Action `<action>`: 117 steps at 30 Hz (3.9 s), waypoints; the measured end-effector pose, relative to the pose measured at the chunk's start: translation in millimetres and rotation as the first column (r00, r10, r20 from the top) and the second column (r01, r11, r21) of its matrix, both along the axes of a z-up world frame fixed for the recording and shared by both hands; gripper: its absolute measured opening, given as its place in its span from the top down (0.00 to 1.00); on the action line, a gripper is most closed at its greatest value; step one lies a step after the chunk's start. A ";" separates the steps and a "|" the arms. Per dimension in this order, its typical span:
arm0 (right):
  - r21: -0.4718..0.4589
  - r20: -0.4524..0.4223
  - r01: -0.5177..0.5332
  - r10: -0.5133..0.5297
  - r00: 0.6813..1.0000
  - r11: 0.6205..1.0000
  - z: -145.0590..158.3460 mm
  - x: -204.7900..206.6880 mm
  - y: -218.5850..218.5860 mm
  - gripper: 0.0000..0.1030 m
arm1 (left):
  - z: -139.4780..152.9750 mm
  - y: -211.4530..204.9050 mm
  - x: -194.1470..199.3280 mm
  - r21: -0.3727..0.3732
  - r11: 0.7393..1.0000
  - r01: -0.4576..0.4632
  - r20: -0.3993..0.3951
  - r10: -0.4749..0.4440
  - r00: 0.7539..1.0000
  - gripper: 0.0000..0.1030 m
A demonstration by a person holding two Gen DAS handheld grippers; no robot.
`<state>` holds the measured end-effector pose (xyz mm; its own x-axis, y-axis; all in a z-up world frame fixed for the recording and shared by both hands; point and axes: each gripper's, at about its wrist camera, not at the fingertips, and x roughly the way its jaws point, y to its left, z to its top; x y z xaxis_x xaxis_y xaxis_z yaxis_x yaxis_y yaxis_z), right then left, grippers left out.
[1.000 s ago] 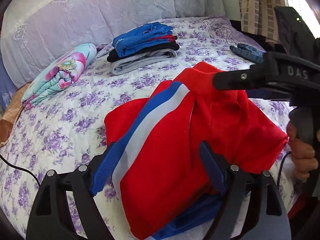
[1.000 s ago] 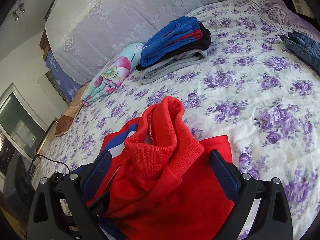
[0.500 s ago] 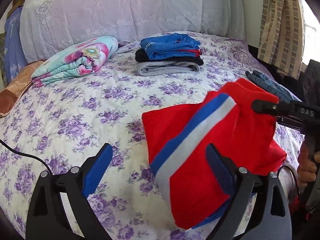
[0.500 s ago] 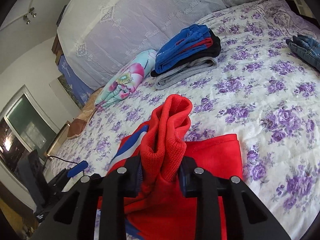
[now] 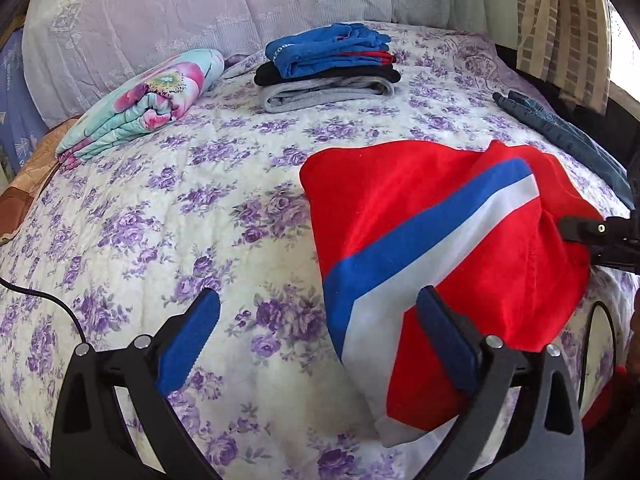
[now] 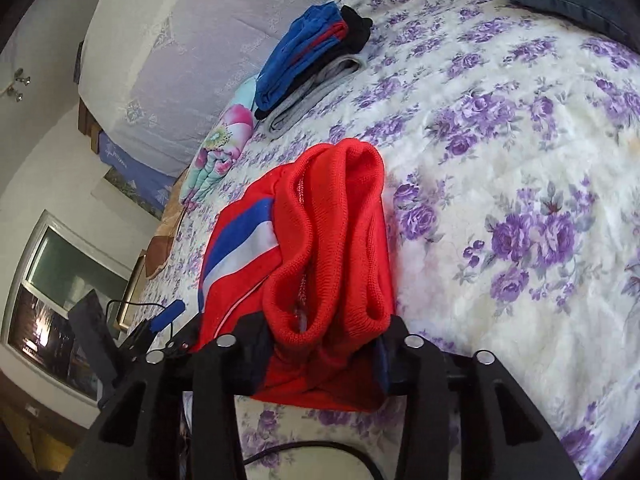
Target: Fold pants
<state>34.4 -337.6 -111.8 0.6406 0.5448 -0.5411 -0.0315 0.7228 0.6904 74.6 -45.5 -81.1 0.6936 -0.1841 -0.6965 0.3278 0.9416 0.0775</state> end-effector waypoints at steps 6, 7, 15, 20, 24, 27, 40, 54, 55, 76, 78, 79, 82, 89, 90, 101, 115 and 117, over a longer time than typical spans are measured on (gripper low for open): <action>-0.135 0.164 0.174 -0.151 0.975 0.975 44.4 -32.9 -22.2 0.53 | 37.2 20.9 0.2 -0.082 0.995 -0.062 0.050 0.066 0.997 0.07; -0.128 0.202 0.165 -0.137 0.970 0.978 52.8 -33.1 -19.8 0.56 | 46.7 16.7 0.3 -0.099 0.994 -0.038 0.060 0.044 0.997 0.07; -0.197 0.180 -0.075 0.111 0.977 0.978 45.7 -2.3 45.4 0.74 | 52.2 -62.4 39.6 -0.062 0.992 0.109 0.029 -0.108 0.994 0.06; -0.118 0.081 -0.109 0.119 0.990 0.987 2.0 -0.1 35.2 0.94 | -10.5 -60.3 91.2 -0.082 0.995 0.061 -0.194 -0.076 0.978 0.04; -0.140 0.086 -0.112 0.125 0.988 0.984 8.4 -1.1 40.0 0.91 | -5.8 -42.1 91.4 -0.135 0.991 0.015 -0.208 -0.043 0.977 0.04; -0.183 0.150 -0.097 0.126 0.981 0.978 25.6 -15.5 41.8 0.84 | 9.1 -27.5 73.8 -0.132 0.991 -0.019 -0.155 -0.002 0.988 0.05; -0.281 0.167 -0.156 0.208 0.964 0.947 16.8 -39.9 57.1 0.45 | -17.0 9.8 5.1 -0.227 0.974 -0.014 -0.173 -0.027 0.985 0.04; -0.153 0.132 -0.101 0.122 0.984 0.983 62.8 62.3 41.5 0.43 | 19.3 -29.2 2.6 -0.173 0.982 0.079 -0.083 -0.095 0.992 0.05; -0.151 0.074 -0.100 0.112 0.991 0.983 49.1 75.5 40.0 0.43 | 8.8 -34.2 6.0 -0.137 0.987 0.078 -0.099 -0.092 0.991 0.04; -0.452 0.077 -0.026 0.068 0.995 0.892 15.7 -25.7 43.9 0.19 | -3.5 -4.1 11.8 -0.082 0.996 -0.032 -0.070 0.027 0.997 0.04; -0.425 0.125 -0.013 0.073 0.989 0.905 31.0 -33.9 40.7 0.19 | 5.9 -0.7 9.2 -0.083 0.996 -0.041 -0.052 0.037 0.998 0.04; -0.424 0.150 0.001 0.069 0.986 0.905 39.0 -37.9 38.8 0.18 | 10.8 -0.1 8.2 -0.080 0.996 -0.050 -0.032 0.048 0.998 0.04; -0.435 0.182 0.037 0.048 0.982 0.900 51.2 -37.6 33.3 0.13 | 21.6 -3.2 13.1 -0.077 0.996 -0.050 -0.011 0.049 0.999 0.04; -0.266 0.029 0.048 -0.042 0.999 0.963 14.7 4.8 15.7 0.12 | 10.4 -22.5 31.7 -0.080 0.996 -0.041 -0.053 0.037 0.998 0.04; -0.240 0.011 0.047 -0.045 0.999 0.970 8.5 7.4 13.7 0.12 | 8.2 -23.1 31.1 -0.080 0.996 -0.040 -0.051 0.036 0.998 0.04; -0.242 0.003 -0.006 0.007 1.000 0.970 2.9 25.2 28.2 0.23 | -3.3 -17.6 32.0 -0.132 0.991 -0.027 -0.112 0.012 0.994 0.04; -0.279 0.008 -0.034 0.038 0.999 0.960 3.2 27.6 28.6 0.26 | -4.0 -20.1 23.2 -0.145 0.988 0.049 -0.133 -0.069 0.989 0.06; -0.284 0.012 -0.029 0.034 0.999 0.958 3.7 28.3 29.4 0.28 | -4.2 -20.5 26.6 -0.181 0.981 0.075 -0.144 -0.101 0.984 0.19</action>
<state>62.7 -308.2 -108.1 0.6356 0.3905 -0.6660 -0.0674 0.8874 0.4560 101.2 -66.0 -85.3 0.5579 -0.3673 -0.7442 0.4053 0.9031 -0.1419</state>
